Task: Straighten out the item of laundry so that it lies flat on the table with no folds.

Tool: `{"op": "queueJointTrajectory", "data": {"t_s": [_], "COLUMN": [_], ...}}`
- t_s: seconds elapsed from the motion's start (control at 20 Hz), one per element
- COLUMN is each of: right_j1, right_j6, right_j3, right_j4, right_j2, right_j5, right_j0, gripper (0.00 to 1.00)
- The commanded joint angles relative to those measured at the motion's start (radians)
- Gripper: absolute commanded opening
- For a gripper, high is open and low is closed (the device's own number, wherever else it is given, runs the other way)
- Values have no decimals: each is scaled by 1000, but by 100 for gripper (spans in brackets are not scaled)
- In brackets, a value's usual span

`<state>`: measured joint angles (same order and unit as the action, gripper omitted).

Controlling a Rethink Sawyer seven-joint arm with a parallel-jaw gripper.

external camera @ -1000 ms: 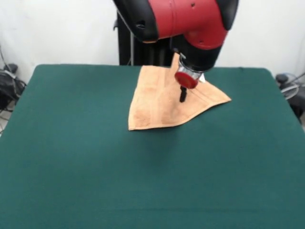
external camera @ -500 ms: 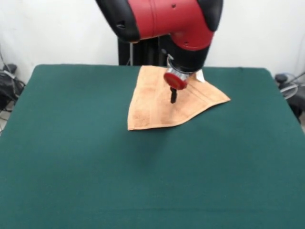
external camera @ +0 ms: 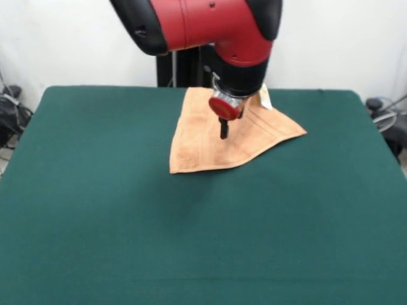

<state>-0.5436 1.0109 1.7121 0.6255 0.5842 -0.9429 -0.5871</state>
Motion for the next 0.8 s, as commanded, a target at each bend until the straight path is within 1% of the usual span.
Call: {"op": "queueJointTrajectory", "data": {"t_s": [0.05, 0.4, 0.8], "right_j1": [38, 39, 54], "right_j6": [-267, -326, -359], "right_j3": [-46, -64, -102], "right_j4": [100, 98, 85], "right_j2": [53, 48, 43], "right_j5": [-29, -20, -16], "right_j0": [-27, -58, -54], "gripper": [100, 100, 100]}}
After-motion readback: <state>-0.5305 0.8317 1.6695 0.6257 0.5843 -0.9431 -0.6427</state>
